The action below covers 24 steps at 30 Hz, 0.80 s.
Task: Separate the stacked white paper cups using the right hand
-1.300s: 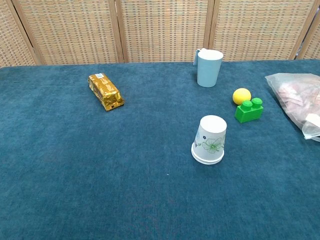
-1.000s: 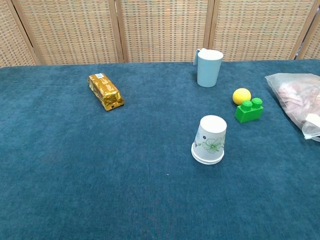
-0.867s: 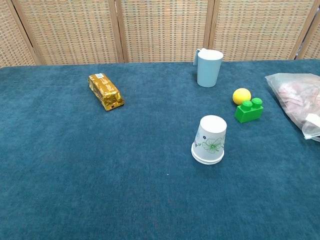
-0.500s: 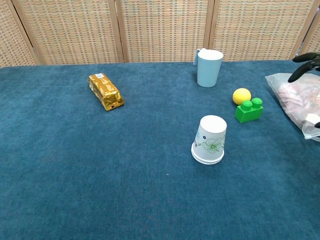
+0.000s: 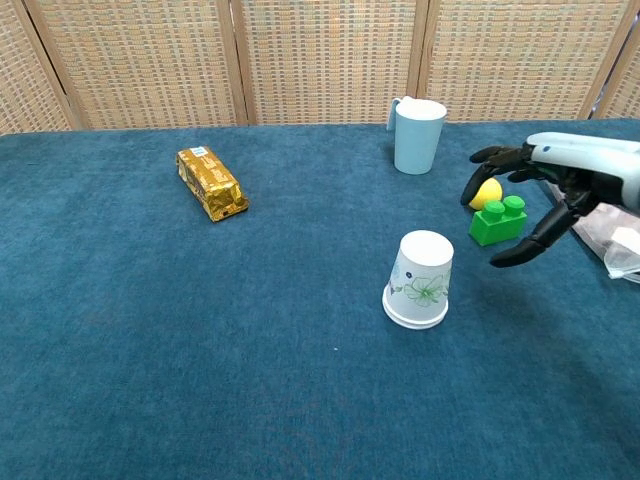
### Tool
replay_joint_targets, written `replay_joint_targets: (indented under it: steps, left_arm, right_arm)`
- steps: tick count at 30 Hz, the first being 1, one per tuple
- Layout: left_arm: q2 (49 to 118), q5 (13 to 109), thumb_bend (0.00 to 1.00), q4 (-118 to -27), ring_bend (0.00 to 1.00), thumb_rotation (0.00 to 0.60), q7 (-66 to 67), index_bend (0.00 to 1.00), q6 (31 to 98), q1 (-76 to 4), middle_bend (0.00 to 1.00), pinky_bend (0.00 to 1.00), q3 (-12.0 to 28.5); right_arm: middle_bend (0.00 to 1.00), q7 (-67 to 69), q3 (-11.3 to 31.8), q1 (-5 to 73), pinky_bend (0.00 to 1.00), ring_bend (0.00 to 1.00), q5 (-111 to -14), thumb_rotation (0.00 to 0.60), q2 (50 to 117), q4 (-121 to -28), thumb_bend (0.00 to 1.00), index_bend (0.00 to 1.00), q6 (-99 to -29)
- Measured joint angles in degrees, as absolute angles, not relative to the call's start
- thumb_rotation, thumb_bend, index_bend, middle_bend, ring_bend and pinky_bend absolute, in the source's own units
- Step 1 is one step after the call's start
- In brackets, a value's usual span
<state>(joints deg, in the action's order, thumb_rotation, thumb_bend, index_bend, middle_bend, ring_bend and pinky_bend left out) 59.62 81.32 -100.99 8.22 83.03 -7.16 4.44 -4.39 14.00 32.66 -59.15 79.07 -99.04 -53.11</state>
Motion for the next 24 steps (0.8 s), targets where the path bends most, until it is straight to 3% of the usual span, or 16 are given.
replay_joint_targets:
  steps: [14, 24]
  left_arm:
    - [59.3, 80.8, 0.04, -101.1, 0.00, 0.600, 7.8, 0.00, 82.8, -7.2, 0.00, 0.00, 4.6]
    - [59.0, 80.4, 0.04, -101.2, 0.00, 0.600, 7.3, 0.00, 82.7, -7.3, 0.00, 0.00, 4.7]
  right_arm:
    - [0.00, -10.1, 14.1, 37.4, 0.00, 0.00, -52.6, 0.600, 84.8, -98.0, 0.23, 0.38, -53.3]
    - [0.00, -9.7, 13.8, 38.5, 0.00, 0.00, -51.3, 0.600, 86.1, -96.2, 0.33, 0.38, -53.2]
